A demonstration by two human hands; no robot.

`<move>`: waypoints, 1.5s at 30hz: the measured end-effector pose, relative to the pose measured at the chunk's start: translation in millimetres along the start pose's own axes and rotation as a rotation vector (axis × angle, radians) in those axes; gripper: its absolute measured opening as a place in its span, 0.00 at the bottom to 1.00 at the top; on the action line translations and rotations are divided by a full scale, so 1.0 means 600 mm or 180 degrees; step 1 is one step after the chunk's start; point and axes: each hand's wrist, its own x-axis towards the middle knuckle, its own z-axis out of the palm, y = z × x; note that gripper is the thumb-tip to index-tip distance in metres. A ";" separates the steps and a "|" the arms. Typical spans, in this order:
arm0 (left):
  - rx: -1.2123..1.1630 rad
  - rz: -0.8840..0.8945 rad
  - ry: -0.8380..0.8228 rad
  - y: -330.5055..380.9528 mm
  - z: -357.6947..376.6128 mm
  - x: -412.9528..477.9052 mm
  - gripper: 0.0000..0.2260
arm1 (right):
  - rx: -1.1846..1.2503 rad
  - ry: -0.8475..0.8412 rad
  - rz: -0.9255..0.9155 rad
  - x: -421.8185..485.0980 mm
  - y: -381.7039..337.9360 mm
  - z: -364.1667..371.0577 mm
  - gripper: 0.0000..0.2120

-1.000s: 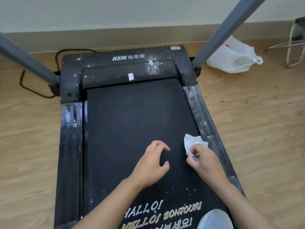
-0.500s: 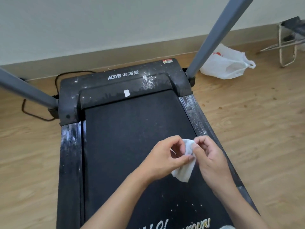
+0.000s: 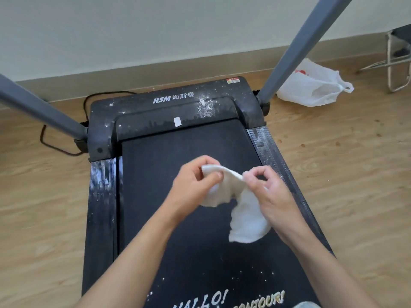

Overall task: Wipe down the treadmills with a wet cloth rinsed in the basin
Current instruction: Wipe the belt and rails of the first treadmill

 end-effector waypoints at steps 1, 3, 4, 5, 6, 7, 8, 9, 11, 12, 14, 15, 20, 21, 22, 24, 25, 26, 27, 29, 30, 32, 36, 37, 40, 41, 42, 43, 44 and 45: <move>-0.0085 0.0069 0.0121 0.003 -0.012 0.004 0.02 | -0.0166 -0.0250 0.0008 -0.001 -0.001 -0.001 0.19; 0.0093 0.0185 0.0157 0.008 -0.033 0.013 0.02 | -0.0631 -0.0739 -0.0023 -0.007 0.001 -0.001 0.18; 0.0340 0.0243 0.0114 0.009 -0.041 0.018 0.02 | -0.0825 -0.0925 0.0032 -0.010 0.004 0.002 0.19; 0.0596 0.0310 0.0064 0.011 -0.047 0.025 0.02 | -0.0955 -0.1051 0.0101 -0.013 0.008 0.006 0.22; 0.0796 0.0394 0.0049 0.012 -0.050 0.030 0.03 | -0.1026 -0.1112 0.0189 -0.015 0.012 0.013 0.25; 0.0883 0.0467 0.0064 0.013 -0.052 0.034 0.03 | -0.1002 -0.1145 0.0269 -0.017 0.013 0.019 0.27; 0.0903 0.0508 0.0133 0.011 -0.051 0.038 0.05 | -0.0831 -0.1159 0.0351 -0.021 0.012 0.025 0.30; 0.0930 0.0502 0.0261 0.007 -0.051 0.039 0.08 | -0.0546 -0.1129 0.0416 -0.023 0.010 0.031 0.31; 0.1222 0.0137 0.0628 -0.008 -0.051 0.038 0.11 | 0.0051 -0.0953 0.0526 -0.026 0.007 0.038 0.26; 0.1410 -0.0274 0.0774 -0.020 -0.053 0.036 0.12 | 0.0305 -0.0845 0.0580 -0.027 0.005 0.040 0.21; 0.1277 -0.1402 0.0429 -0.048 -0.059 0.028 0.25 | 0.0727 -0.0673 0.0694 -0.025 0.004 0.041 0.15; 0.0799 -0.1884 -0.0194 -0.064 -0.060 0.019 0.35 | 0.0866 -0.0594 0.0717 -0.022 0.005 0.041 0.15; -0.1489 -0.1749 -0.1905 -0.111 -0.010 -0.035 0.47 | 0.1054 -0.0452 0.0673 -0.013 0.010 0.032 0.15; -0.1732 -0.1553 -0.1675 -0.109 0.000 -0.038 0.43 | 0.1061 -0.0461 0.0662 -0.012 0.014 0.029 0.15; -0.1918 -0.1385 -0.1403 -0.105 0.007 -0.039 0.39 | 0.1079 -0.0458 0.0666 -0.012 0.015 0.028 0.16; -0.1822 -0.1101 -0.0918 -0.093 0.013 -0.036 0.26 | 0.1092 -0.0441 0.0712 -0.011 0.017 0.028 0.17; -0.1552 -0.1005 -0.0728 -0.088 0.012 -0.033 0.20 | 0.1038 -0.0379 0.0728 -0.011 0.019 0.028 0.16; -0.1276 -0.0911 -0.0569 -0.085 0.010 -0.030 0.16 | 0.0926 -0.0259 0.0712 -0.011 0.020 0.028 0.15; -0.1063 -0.0831 -0.0446 -0.083 0.007 -0.028 0.14 | 0.0759 -0.0074 0.0656 -0.009 0.026 0.027 0.14; -0.0751 -0.0793 -0.0141 -0.078 0.002 -0.025 0.10 | 0.0395 0.0270 0.0496 -0.005 0.039 0.023 0.12; -0.0606 -0.0800 0.0022 -0.075 -0.001 -0.023 0.09 | 0.0283 0.0366 0.0433 -0.003 0.046 0.020 0.11; -0.0313 -0.0816 0.0235 -0.067 -0.004 -0.021 0.07 | 0.0241 0.0493 0.0369 -0.002 0.058 0.015 0.09; 0.0186 -0.0672 0.0627 -0.060 -0.003 -0.021 0.06 | 0.0223 0.0685 0.0112 -0.008 0.073 0.015 0.05; 0.0216 -0.0560 0.0701 -0.059 -0.001 -0.021 0.05 | 0.0232 0.0759 0.0026 -0.009 0.077 0.016 0.05; 0.0445 -0.0083 0.0991 -0.061 -0.003 -0.023 0.04 | 0.0331 0.0821 -0.0217 -0.011 0.071 0.015 0.06; 0.0576 0.0149 0.1022 -0.053 -0.006 -0.024 0.04 | 0.0398 0.0778 -0.0319 -0.013 0.060 0.013 0.07; 0.0637 0.0392 0.0983 -0.041 -0.011 -0.023 0.03 | 0.0480 0.0738 -0.0426 -0.019 0.045 0.011 0.08; 0.0558 0.0603 0.0876 -0.025 -0.018 -0.022 0.03 | 0.0558 0.0726 -0.0547 -0.025 0.025 0.009 0.09; 0.0355 0.0761 0.0739 -0.004 -0.024 -0.021 0.03 | 0.0616 0.0760 -0.0694 -0.033 0.003 0.006 0.10; 0.0084 0.0864 0.0597 0.022 -0.031 -0.020 0.03 | 0.0646 0.0823 -0.0867 -0.041 -0.022 0.004 0.10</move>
